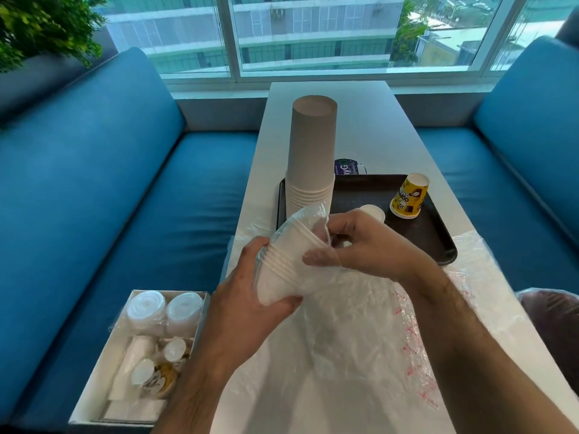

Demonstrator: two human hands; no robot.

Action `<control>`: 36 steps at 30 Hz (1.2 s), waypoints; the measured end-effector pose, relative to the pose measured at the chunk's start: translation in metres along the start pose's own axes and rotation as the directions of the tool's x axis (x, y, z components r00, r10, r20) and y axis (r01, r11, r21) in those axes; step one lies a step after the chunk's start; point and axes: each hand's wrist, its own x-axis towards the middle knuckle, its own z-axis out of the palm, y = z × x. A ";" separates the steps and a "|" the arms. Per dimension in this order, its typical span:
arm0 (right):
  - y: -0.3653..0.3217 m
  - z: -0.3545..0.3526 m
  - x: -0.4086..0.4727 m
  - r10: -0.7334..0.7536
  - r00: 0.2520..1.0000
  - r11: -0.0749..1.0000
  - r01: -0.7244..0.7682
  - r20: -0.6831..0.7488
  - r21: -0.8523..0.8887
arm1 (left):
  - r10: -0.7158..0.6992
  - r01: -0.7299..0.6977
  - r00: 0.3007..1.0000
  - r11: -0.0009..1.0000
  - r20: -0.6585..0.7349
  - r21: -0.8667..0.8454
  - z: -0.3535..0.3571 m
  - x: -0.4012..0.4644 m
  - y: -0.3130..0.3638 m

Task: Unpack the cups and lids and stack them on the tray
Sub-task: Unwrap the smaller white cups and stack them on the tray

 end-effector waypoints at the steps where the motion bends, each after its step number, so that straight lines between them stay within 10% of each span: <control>1: -0.001 0.002 0.000 0.009 1.000 1.000 -0.009 0.003 -0.018 | 0.000 0.000 1.000 1.000 0.002 0.000 0.000 0.000 0.001; 20: 0.017 -0.010 -0.009 0.159 0.974 0.939 -0.099 -0.160 0.329 | -0.004 -0.007 0.997 0.992 -0.083 -0.125 -0.011 -0.003 0.002; 32: 0.024 0.005 -0.010 0.169 0.985 0.986 -0.169 -0.027 -0.004 | 0.024 -0.042 0.996 0.976 -0.091 -0.212 -0.009 -0.002 0.011; 36: 0.030 -0.003 -0.008 0.164 0.966 0.980 -0.184 -0.202 -0.082 | 0.036 -0.060 0.994 0.970 -0.107 -0.234 -0.009 -0.002 0.010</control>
